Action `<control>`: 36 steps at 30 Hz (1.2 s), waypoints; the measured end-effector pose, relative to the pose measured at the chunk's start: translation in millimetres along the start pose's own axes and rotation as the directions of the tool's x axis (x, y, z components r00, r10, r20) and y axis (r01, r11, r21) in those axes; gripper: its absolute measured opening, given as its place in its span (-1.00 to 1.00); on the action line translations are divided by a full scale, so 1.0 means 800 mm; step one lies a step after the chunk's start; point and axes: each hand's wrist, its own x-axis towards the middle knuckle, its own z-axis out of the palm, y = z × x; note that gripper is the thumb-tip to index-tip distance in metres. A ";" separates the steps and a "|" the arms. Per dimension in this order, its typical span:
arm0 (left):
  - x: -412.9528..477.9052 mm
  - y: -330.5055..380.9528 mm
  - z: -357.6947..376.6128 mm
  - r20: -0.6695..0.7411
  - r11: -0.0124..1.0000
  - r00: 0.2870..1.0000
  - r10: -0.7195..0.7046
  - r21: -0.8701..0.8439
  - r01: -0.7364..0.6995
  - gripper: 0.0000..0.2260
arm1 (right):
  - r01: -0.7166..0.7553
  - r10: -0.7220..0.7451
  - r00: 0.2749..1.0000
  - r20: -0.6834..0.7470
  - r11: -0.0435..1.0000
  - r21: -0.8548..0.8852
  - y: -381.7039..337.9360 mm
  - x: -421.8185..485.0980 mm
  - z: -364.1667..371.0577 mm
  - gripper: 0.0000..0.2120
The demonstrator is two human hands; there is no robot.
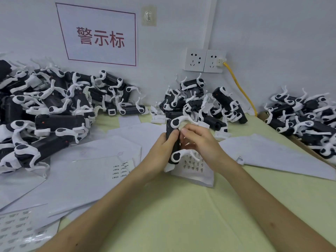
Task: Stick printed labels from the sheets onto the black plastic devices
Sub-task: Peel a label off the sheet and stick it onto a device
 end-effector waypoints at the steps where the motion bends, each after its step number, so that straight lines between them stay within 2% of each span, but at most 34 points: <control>1: 0.001 0.000 -0.001 0.015 1.000 1.000 -0.001 -0.013 0.001 -0.59 | 0.003 -0.003 1.000 0.002 1.000 0.004 0.000 0.000 0.000 -0.66; 8: 0.004 -0.002 -0.006 0.101 0.993 0.993 -0.066 -0.087 0.075 -0.60 | 0.019 -0.019 1.000 0.002 0.998 0.059 -0.002 0.001 -0.002 -0.61; 11: 0.012 0.007 -0.002 0.098 0.977 0.981 -0.170 -0.110 0.181 -0.80 | 0.007 -0.006 1.000 -0.017 0.999 0.048 -0.002 0.002 -0.003 -0.64; 13: 0.014 0.010 -0.001 0.069 0.964 0.976 -0.207 -0.158 0.216 -0.77 | 0.003 0.001 0.997 -0.079 0.999 0.052 -0.002 0.002 -0.002 -0.68; 16: 0.007 0.005 -0.004 0.085 0.990 0.987 -0.134 -0.019 0.136 -0.66 | 0.028 -0.009 0.968 -0.253 0.997 0.071 0.001 0.001 -0.003 -0.80; 18: 0.003 0.002 -0.008 0.051 0.990 0.989 -0.138 0.041 0.136 -0.66 | 0.061 -0.054 0.936 -0.349 0.998 0.009 0.004 -0.002 -0.007 -0.78; 22: 0.003 0.009 -0.008 0.058 0.979 0.980 -0.192 -0.054 0.195 -0.71 | 0.143 -0.120 0.867 -0.483 0.990 0.010 -0.001 -0.001 -0.021 -0.83; 24: 0.001 0.015 -0.011 0.078 0.959 0.973 -0.216 -0.172 0.226 -0.69 | 0.179 -0.141 0.898 -0.417 0.982 0.054 -0.006 0.004 -0.029 -0.85; 25: 0.002 0.019 -0.014 0.091 0.942 0.971 -0.220 -0.240 0.236 -0.65 | 0.176 -0.144 0.933 -0.330 0.982 0.069 -0.007 0.007 -0.034 -0.82; 27: 0.006 0.026 -0.019 0.107 0.909 0.973 -0.203 -0.349 0.228 -0.63 | 0.121 -0.115 0.990 -0.081 0.990 0.079 -0.010 0.008 -0.040 -0.63; 29: 0.006 0.030 -0.022 0.153 0.910 0.973 -0.172 -0.353 0.216 -0.68 | 0.054 -0.064 0.989 0.130 0.995 0.078 -0.011 0.005 -0.039 -0.47; 30: 0.005 0.031 -0.023 0.179 0.917 0.968 -0.173 -0.330 0.225 -0.68 | 0.026 -0.042 0.982 0.185 0.996 0.088 -0.012 0.003 -0.038 -0.45; 33: 0.004 0.029 -0.032 0.139 0.925 0.956 -0.258 -0.251 0.286 -0.55 | -0.060 0.037 0.982 0.185 0.991 0.123 -0.014 0.002 -0.040 -0.46; 36: 0.003 0.032 -0.047 0.044 0.884 0.937 -0.346 -0.318 0.342 -0.45 | -0.087 0.064 0.983 0.172 0.988 0.127 -0.014 0.000 -0.054 -0.49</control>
